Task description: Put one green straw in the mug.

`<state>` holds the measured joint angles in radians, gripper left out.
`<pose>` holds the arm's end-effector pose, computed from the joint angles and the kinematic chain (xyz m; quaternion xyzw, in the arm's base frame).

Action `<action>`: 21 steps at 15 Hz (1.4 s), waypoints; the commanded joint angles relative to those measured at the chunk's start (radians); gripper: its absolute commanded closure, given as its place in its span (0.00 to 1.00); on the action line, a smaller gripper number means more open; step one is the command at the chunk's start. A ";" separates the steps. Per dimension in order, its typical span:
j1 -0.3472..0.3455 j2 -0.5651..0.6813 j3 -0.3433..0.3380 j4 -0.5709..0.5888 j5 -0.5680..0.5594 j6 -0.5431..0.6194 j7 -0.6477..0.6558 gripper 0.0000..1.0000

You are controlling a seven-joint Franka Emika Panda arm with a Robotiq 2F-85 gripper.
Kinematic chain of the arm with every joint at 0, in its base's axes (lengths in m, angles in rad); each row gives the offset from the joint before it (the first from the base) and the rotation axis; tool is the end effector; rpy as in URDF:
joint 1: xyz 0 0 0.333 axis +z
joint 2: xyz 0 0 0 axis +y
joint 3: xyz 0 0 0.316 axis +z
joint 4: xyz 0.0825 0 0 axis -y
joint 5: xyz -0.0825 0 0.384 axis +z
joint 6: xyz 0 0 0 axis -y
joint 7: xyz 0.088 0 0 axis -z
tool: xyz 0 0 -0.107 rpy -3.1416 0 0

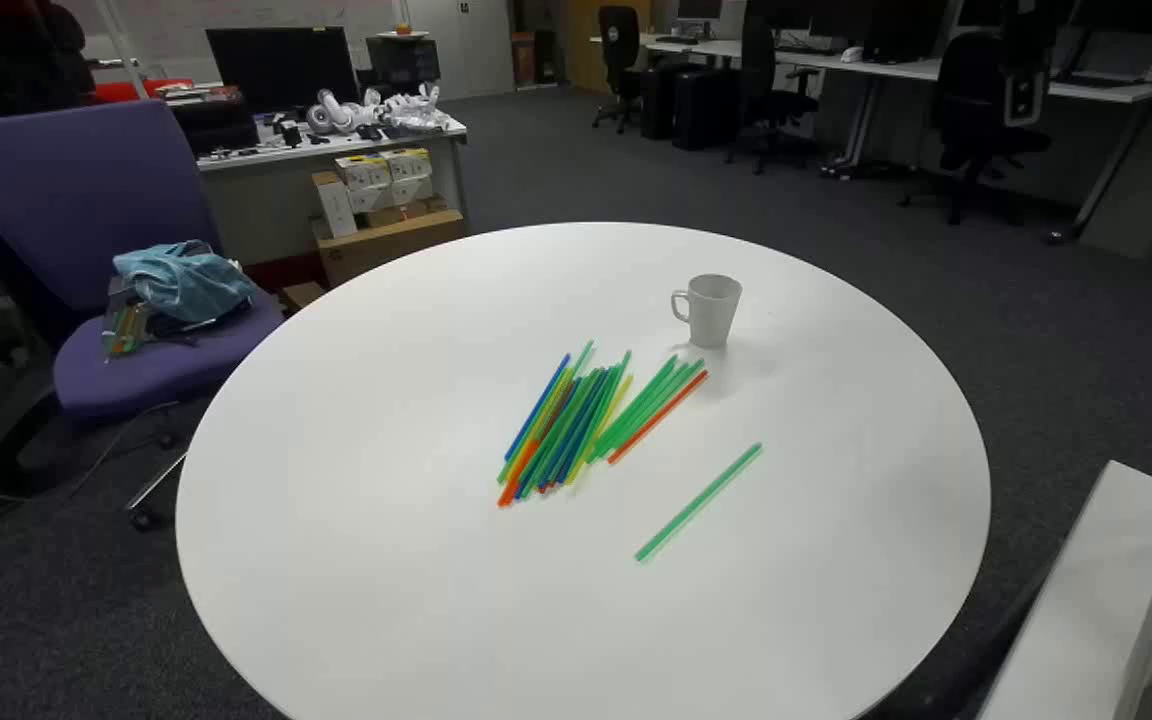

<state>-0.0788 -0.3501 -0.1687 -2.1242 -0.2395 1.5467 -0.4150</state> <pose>0.4043 -0.1366 0.5366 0.9840 0.1019 -0.1375 0.0490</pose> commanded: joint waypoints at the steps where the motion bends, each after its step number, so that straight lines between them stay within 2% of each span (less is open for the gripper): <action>1: 0.003 0.001 -0.002 0.002 0.000 -0.002 0.001 0.00; 3: 0.003 0.001 -0.002 0.003 0.000 -0.002 0.001 0.00; 6: 0.027 -0.007 0.004 -0.032 0.002 0.074 -0.044 0.00; 10: 0.066 0.045 0.022 -0.083 -0.043 0.253 -0.146 0.00; 12: 0.073 0.081 0.038 -0.117 -0.054 0.361 -0.136 0.00; 16: 0.107 0.158 0.042 -0.143 0.066 0.465 -0.309 0.00; 21: 0.117 0.219 0.061 -0.133 0.221 0.453 -0.587 0.00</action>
<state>0.0394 -0.1416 -0.1147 -2.2636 -0.0802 2.0053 -0.8456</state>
